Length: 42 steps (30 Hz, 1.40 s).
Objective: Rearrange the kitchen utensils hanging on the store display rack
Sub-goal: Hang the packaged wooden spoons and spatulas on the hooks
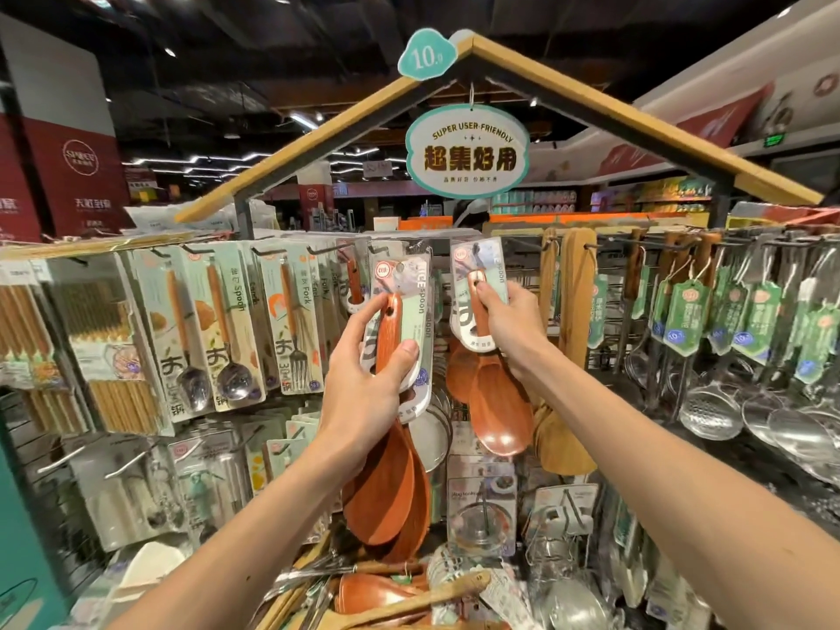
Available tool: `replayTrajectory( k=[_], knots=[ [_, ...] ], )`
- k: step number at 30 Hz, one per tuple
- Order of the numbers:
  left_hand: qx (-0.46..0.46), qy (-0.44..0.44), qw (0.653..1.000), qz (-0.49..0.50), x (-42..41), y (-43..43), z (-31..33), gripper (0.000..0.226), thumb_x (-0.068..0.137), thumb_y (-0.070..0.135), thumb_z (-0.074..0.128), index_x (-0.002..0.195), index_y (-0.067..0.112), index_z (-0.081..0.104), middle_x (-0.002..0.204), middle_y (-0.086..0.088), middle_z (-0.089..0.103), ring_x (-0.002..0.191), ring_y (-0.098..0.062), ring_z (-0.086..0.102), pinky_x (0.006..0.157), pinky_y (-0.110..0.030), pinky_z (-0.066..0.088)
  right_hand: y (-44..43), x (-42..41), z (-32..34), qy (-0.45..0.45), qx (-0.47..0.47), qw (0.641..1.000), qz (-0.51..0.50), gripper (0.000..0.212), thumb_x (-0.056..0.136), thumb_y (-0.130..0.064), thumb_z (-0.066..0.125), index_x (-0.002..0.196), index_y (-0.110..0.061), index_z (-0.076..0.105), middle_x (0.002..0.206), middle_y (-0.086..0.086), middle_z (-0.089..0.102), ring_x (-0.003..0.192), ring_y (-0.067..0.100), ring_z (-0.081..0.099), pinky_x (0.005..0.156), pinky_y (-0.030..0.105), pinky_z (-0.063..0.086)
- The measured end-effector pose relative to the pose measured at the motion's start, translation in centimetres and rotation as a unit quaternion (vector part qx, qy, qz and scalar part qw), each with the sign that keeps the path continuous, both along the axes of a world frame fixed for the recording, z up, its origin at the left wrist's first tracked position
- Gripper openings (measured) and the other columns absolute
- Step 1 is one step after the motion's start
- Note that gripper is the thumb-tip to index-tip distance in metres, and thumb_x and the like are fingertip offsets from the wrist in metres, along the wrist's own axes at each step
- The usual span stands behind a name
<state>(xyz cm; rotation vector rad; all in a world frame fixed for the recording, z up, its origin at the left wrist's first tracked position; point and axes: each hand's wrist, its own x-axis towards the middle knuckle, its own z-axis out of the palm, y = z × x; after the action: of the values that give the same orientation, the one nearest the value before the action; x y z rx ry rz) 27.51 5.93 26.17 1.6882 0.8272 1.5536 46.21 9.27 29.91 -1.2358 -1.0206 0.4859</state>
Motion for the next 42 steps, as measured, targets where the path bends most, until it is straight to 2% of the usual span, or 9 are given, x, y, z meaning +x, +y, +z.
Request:
replayTrajectory(
  k=[7,12,19,21,25,32,36,40,42],
  knots=[
    [0.011,0.033,0.999,0.005,1.0,1.0,-0.5,0.051,0.094,0.032,0.067,0.135,0.056,0.046,0.143,0.015,0.052,0.133,-0.008,0.047,0.104,-0.051,0.048,2.7,1.3,-0.6,0.003,-0.044,0.999,0.018,0.023,0.104,-0.026,0.048,0.114,-0.01,0.061,0.096,0.007,0.071,0.076,0.015,0.067,0.064,0.025,0.054],
    [-0.002,0.05,0.999,0.007,1.6,1.1,-0.8,0.049,0.097,0.033,0.062,0.141,0.048,0.045,0.149,0.017,0.045,0.137,-0.006,0.041,0.113,-0.046,0.039,3.8,1.8,-0.8,-0.004,-0.057,0.998,0.025,0.026,0.103,-0.029,0.049,0.113,-0.01,0.063,0.103,0.009,0.073,0.092,0.022,0.071,0.085,0.038,0.059],
    [-0.02,0.05,0.999,-0.001,2.3,0.8,-1.0,0.044,0.1,0.031,0.058,0.138,0.049,0.047,0.136,0.023,0.048,0.109,0.024,0.044,0.106,-0.032,0.039,3.6,2.1,-0.9,-0.008,-0.064,0.998,0.021,0.023,0.103,-0.032,0.05,0.107,-0.014,0.065,0.102,0.006,0.073,0.088,0.018,0.07,0.077,0.033,0.058],
    [-0.025,0.049,0.998,0.0,2.5,0.7,-1.1,0.044,0.1,0.029,0.058,0.137,0.05,0.048,0.139,0.018,0.05,0.111,0.017,0.046,0.106,-0.034,0.041,3.0,2.1,-1.2,-0.037,-0.076,0.996,-0.02,0.026,0.101,-0.036,0.053,0.111,-0.015,0.064,0.101,0.002,0.071,0.083,0.012,0.066,0.068,0.026,0.052],
    [-0.036,0.042,0.998,-0.009,2.4,0.1,-0.7,0.044,0.1,0.027,0.057,0.137,0.049,0.047,0.143,0.013,0.05,0.112,0.007,0.048,0.105,-0.034,0.041,0.9,1.6,-2.5,-0.104,-0.067,0.982,-0.14,0.04,0.095,-0.048,0.057,0.122,-0.019,0.05,0.124,0.002,0.053,0.116,0.02,0.052,0.1,0.041,0.045],
    [-0.014,0.038,0.999,-0.031,2.1,-0.9,-1.1,0.047,0.1,0.023,0.056,0.142,0.039,0.041,0.138,0.012,0.052,0.115,0.009,0.05,0.107,-0.036,0.044,-7.0,-3.6,-5.8,-0.109,-0.025,0.992,0.061,0.031,0.098,-0.052,0.045,0.107,-0.027,0.061,0.104,-0.014,0.066,0.096,0.0,0.061,0.087,0.023,0.049],
    [-0.066,0.011,0.997,-0.044,2.1,-1.2,-2.2,0.062,0.088,0.044,0.062,0.138,0.053,0.027,0.142,-0.004,0.051,0.126,-0.018,0.054,0.109,-0.049,0.043,-9.0,-4.9,-7.3,-0.082,-0.015,0.99,0.116,0.02,0.1,-0.033,0.055,0.084,-0.022,0.061,0.07,-0.018,0.062,0.068,-0.001,0.053,0.066,0.018,0.044],
    [-0.135,-0.001,0.989,-0.066,2.2,-0.7,-2.9,0.079,0.072,0.061,0.07,0.14,0.047,0.034,0.13,-0.001,0.063,0.119,-0.018,0.062,0.104,-0.05,0.047,-9.7,-5.1,-7.9,0.001,-0.028,0.995,0.1,0.017,0.096,-0.027,0.063,0.108,-0.014,0.065,0.098,0.011,0.074,0.079,0.015,0.068,0.067,0.027,0.052],
    [-0.13,-0.01,0.988,-0.083,2.4,-0.5,-3.1,0.054,0.081,0.045,0.074,0.128,0.025,0.058,0.114,0.004,0.072,0.106,-0.015,0.069,0.098,-0.048,0.053,-10.0,-5.0,-8.1,0.038,-0.03,0.995,0.089,0.019,0.097,-0.017,0.062,0.115,-0.014,0.063,0.103,0.008,0.076,0.091,0.018,0.073,0.075,0.037,0.06]
  ],
)
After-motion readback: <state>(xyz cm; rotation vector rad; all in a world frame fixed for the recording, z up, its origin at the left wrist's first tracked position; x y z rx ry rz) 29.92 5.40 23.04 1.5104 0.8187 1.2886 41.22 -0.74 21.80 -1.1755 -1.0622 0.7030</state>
